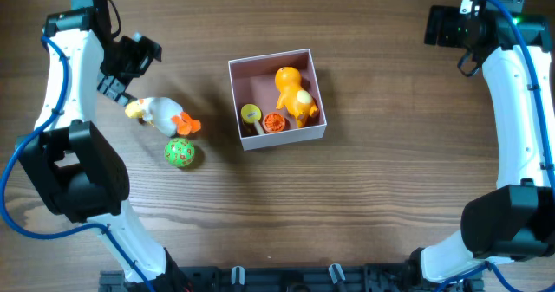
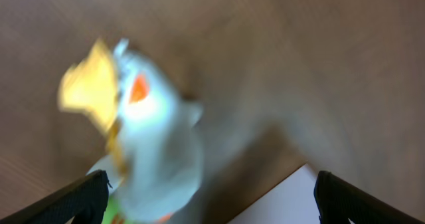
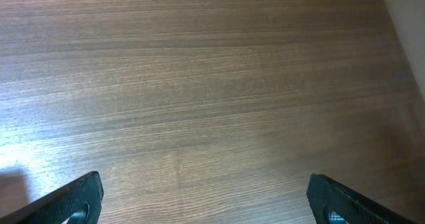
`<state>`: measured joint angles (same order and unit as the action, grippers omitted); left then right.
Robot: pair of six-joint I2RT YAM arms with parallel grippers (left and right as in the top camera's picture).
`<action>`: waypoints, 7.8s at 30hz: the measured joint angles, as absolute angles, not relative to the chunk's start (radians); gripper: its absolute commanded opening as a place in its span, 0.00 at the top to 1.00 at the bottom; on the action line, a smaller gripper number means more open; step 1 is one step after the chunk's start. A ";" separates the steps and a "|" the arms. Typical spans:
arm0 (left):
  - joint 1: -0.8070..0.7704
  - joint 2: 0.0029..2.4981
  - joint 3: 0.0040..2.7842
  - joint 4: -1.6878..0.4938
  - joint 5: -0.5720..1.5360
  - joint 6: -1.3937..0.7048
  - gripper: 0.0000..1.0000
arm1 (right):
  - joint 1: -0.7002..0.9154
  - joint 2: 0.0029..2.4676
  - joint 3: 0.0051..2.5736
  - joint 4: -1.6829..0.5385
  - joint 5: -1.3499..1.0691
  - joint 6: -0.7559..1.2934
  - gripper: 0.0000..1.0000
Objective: Pack container
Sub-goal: 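Lower the left gripper onto the white duck plush and grasp it, then carry the duck plush with the left gripper into the box, then open the left gripper and move it back toward the green ball, then lower the left gripper over the green numbered ball and grasp it, then lift the green ball with the left gripper and lower it into the box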
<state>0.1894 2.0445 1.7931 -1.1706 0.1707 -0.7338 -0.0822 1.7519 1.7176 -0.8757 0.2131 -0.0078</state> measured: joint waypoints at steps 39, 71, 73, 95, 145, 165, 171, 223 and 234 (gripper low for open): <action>0.138 2.045 1.536 -1.125 0.109 -0.715 0.96 | -0.082 1.752 1.718 -0.876 0.213 -0.008 0.00; -0.544 1.943 2.109 -1.323 0.117 -0.503 0.96 | -0.082 1.752 1.718 -0.876 0.213 -0.008 0.00; -0.571 1.987 2.105 -1.359 0.098 -0.507 0.96 | -0.082 1.752 1.718 -0.876 0.213 -0.008 0.00; -0.455 2.179 2.071 -1.469 -0.056 -0.528 0.96 | -0.082 1.752 1.718 -0.876 0.213 -0.008 0.00; -0.058 1.962 2.272 -1.545 -0.085 -0.472 0.23 | -0.082 1.752 1.718 -0.876 0.213 -0.008 0.00; 0.072 1.967 1.585 -1.406 0.028 -0.319 0.02 | -0.082 1.752 1.718 -0.876 0.213 -0.008 0.00; 0.066 1.967 1.465 -1.347 0.115 -0.265 0.05 | -0.082 1.752 1.718 -0.876 0.213 -0.008 0.00; -0.044 1.966 1.340 -1.197 0.020 -0.247 0.96 | -0.082 1.752 1.718 -0.876 0.213 -0.008 0.00; -0.046 1.980 1.618 -1.360 0.052 -0.248 0.96 | -0.082 1.752 1.718 -0.877 0.213 -0.008 0.00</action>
<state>-0.0463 1.9797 1.6184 -1.3598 0.0517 -0.2481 -0.0822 1.7519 1.7176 -0.8768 0.2131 -0.0078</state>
